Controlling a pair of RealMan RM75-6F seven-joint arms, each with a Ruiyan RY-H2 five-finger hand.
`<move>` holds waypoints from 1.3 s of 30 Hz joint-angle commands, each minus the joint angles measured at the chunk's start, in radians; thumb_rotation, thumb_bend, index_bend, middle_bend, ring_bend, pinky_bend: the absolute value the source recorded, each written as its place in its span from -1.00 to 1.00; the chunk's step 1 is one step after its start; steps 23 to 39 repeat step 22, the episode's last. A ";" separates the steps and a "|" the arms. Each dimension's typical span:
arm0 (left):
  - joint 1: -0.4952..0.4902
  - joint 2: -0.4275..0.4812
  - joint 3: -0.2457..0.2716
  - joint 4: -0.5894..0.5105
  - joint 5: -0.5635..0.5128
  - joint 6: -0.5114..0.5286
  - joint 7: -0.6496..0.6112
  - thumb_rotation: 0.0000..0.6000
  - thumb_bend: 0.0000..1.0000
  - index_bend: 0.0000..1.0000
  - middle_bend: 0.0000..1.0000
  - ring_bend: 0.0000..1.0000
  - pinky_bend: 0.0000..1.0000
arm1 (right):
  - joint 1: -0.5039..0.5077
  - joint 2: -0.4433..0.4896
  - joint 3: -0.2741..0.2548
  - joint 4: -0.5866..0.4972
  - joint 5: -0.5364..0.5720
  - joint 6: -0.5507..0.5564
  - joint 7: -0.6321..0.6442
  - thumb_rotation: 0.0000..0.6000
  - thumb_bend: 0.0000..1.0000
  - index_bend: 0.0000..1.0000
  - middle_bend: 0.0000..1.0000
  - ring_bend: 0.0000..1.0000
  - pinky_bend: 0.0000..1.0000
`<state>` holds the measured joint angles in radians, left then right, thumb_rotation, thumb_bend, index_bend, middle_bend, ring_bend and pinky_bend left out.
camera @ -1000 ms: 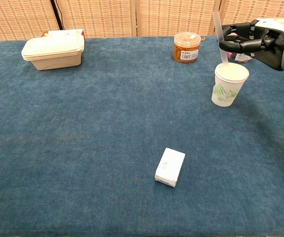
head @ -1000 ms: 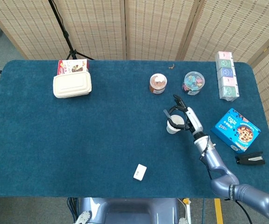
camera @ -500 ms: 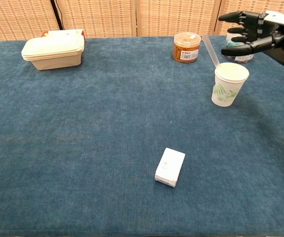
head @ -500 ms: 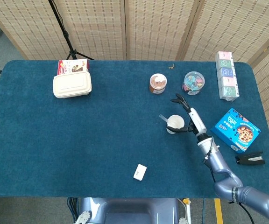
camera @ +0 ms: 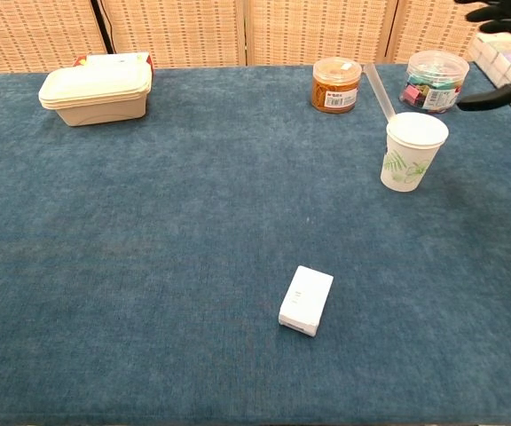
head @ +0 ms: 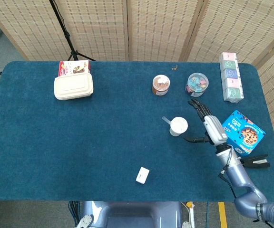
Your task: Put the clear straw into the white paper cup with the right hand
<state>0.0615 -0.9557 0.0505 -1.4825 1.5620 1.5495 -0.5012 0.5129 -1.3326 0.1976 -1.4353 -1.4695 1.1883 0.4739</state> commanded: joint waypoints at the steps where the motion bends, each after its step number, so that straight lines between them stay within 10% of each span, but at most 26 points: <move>1: 0.008 -0.014 -0.009 0.000 -0.011 0.019 0.045 1.00 -1.00 -1.00 -1.00 -1.00 -1.00 | -0.166 0.126 -0.085 -0.150 0.009 0.192 -0.468 1.00 -1.00 -1.00 -1.00 -1.00 -1.00; 16: 0.023 -0.033 -0.017 -0.003 -0.013 0.046 0.102 1.00 -1.00 -1.00 -1.00 -1.00 -1.00 | -0.389 0.141 -0.150 -0.273 -0.083 0.508 -0.724 1.00 -1.00 -1.00 -1.00 -1.00 -1.00; 39: 0.024 -0.032 -0.013 0.002 -0.005 0.048 0.092 1.00 -1.00 -1.00 -1.00 -1.00 -1.00 | -0.405 0.148 -0.141 -0.283 -0.069 0.499 -0.718 1.00 -1.00 -1.00 -1.00 -1.00 -1.00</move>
